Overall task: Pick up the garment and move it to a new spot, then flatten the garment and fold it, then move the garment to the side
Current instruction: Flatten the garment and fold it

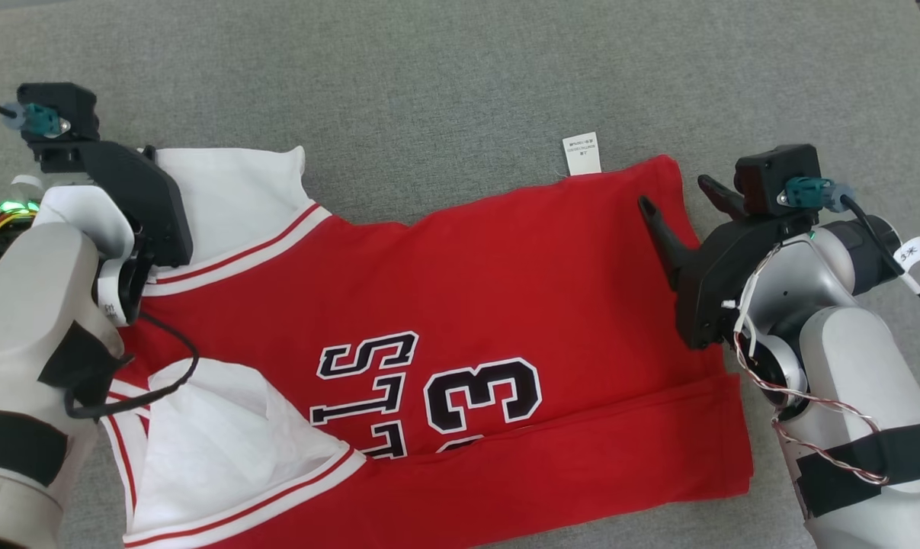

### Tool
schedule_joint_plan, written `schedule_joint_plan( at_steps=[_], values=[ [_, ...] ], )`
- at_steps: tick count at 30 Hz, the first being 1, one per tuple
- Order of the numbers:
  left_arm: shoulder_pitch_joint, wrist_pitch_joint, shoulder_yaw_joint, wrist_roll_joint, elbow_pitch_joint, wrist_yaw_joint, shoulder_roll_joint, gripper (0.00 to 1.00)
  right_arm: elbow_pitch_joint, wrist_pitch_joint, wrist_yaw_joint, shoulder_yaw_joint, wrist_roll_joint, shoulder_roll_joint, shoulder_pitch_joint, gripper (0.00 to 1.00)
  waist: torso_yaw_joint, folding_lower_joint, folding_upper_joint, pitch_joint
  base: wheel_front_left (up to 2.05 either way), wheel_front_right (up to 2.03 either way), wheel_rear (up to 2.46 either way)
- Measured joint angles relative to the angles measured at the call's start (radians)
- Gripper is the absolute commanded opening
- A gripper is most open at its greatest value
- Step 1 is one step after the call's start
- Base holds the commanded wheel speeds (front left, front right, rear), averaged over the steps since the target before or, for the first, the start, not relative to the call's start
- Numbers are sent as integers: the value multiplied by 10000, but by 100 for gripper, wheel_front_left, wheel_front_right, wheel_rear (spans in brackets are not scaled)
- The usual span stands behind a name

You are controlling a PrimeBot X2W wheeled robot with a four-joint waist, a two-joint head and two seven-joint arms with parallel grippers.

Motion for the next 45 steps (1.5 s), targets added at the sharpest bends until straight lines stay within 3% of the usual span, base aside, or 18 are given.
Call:
schedule_joint_plan(
  at_steps=[4, 11, 17, 22, 27, 39, 40, 42, 45],
  values=[
    [-44, 313, -35, -104, 63, -253, -92, 0, 0, 12, 0, -13, -2, -15, -110, 100, 41, 0, 0, -36, 0, 0, 0],
    [-59, 125, -90, -100, 71, -288, -50, 0, 119, 73, 2, -15, -96, 65, -239, 100, 9, 0, 0, -53, 0, 0, 0],
    [-146, -73, 144, -299, -46, -405, 29, 0, 780, 127, 2, -717, -1267, 17, -1089, 100, 39, 1, 0, 66, 0, 0, 0],
    [-275, 4, 355, -675, -259, -510, -6, 0, 1785, 464, 0, -594, -2008, -322, -1715, 100, 233, 1, 1, 142, 0, 0, 0],
    [-357, 12, 230, -604, -460, -508, 25, 0, 2600, 991, 2, -13, -1724, -389, -2013, 100, 405, 2, 1, 221, 0, 0, 0],
    [-330, 88, 192, -629, -815, -408, 136, 0, 3152, 991, 0, 825, -679, -677, -2444, 100, 447, 2, 1, 298, 0, 0, 0],
    [-318, 88, 196, -633, -849, -407, 142, 0, 3233, 993, 2, 878, -675, -694, -2505, 89, 455, 2, 1, 301, 0, 0, 0],
    [-299, 90, 198, -648, -903, -407, 163, 0, 3379, 1026, 0, 961, -654, -734, -2647, 41, 474, 1, 1, 309, 0, 0, 0],
    [-266, 48, 217, -709, -955, -391, 198, 0, 3570, 941, 2, 1122, -619, -769, -2724, 0, 514, 1, 1, 298, 0, 0, 0]
  ],
)
